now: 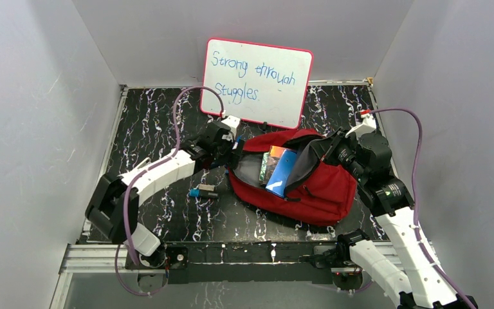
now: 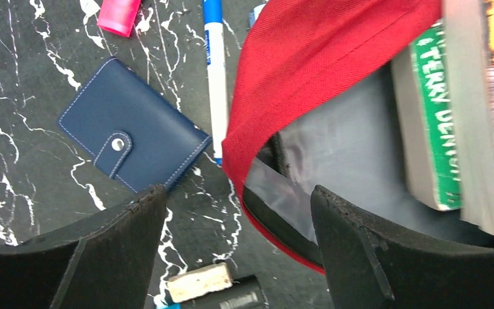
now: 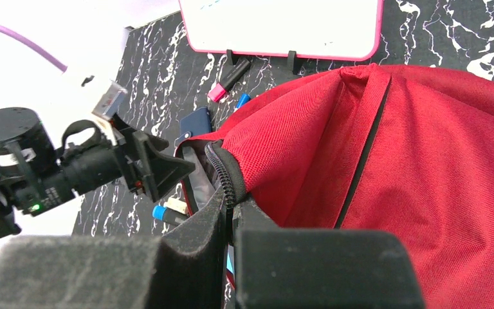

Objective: Pack the student bag
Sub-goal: Place the files in the student bag, then adjust the student bag at the center of the board.

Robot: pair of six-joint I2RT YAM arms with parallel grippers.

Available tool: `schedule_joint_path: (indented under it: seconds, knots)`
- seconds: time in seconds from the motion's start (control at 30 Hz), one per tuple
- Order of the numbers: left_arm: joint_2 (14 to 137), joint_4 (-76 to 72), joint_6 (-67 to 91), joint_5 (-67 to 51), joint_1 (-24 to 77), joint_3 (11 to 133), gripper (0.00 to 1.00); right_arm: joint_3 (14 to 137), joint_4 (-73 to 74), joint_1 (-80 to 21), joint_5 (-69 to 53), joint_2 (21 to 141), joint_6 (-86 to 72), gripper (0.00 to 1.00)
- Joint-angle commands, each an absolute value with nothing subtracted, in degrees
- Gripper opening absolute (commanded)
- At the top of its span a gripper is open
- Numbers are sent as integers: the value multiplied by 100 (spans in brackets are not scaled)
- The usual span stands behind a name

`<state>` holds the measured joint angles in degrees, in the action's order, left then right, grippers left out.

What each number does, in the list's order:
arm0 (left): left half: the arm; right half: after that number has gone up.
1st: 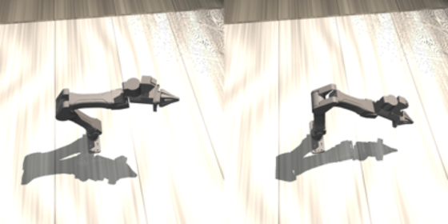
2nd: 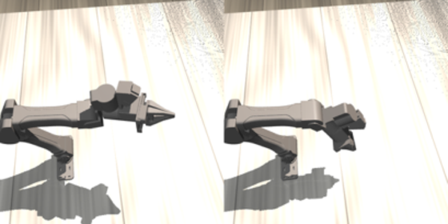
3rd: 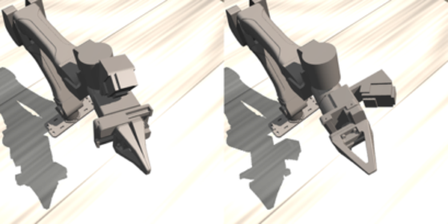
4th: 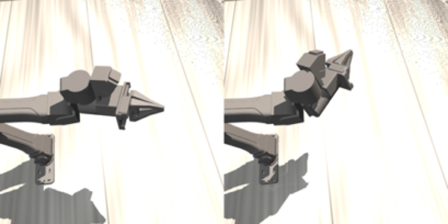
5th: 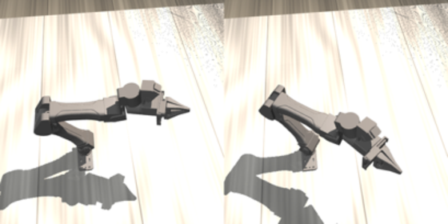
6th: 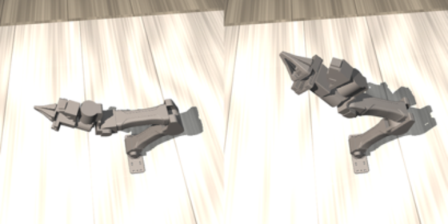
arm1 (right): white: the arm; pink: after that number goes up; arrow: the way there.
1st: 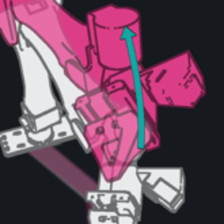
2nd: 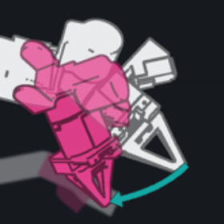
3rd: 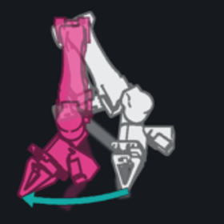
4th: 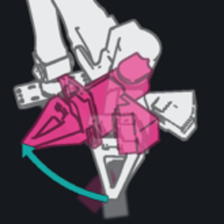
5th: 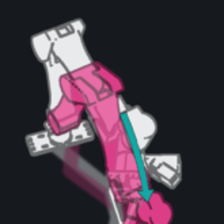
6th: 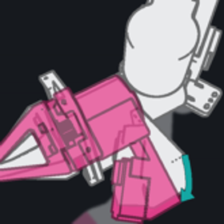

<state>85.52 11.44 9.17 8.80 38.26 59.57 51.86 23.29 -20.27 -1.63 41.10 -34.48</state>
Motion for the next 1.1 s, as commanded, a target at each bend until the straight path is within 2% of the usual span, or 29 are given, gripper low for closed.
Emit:
schedule_joint_path:
  seconds: [0.0, 0.07, 0.17, 0.23, 0.5, 0.87, 1.07]
  knots:
    - [8935, 1135, 270, 1263, 3824, 6385, 80, 5405, 2144, -2013, -96, 4000, -3393, 2]
    - [9223, 1132, 227, 1237, 3824, 6563, 78, 5418, 2145, -2015, -112, 3999, -3393, 2]
    - [9554, 1169, 166, 1426, 3829, 6857, 65, 5450, 2168, -2019, -80, 3975, -3388, 2]
    - [9654, 1169, 102, 1582, 3823, 7060, 54, 5472, 2185, -2015, -42, 3964, -3383, 2]
    - [9799, 1295, -271, 1737, 3779, 7746, 1, 5501, 2143, -2015, -72, 4014, -3344, 2]
    - [9250, 2072, 197, 1226, 3638, 9255, 0, 5703, 2073, -2019, -94, 4175, -3261, 2]
    - [8843, 2456, 406, 405, 3639, 9435, 0, 5784, 1969, -2014, -33, 4231, -3194, 1]
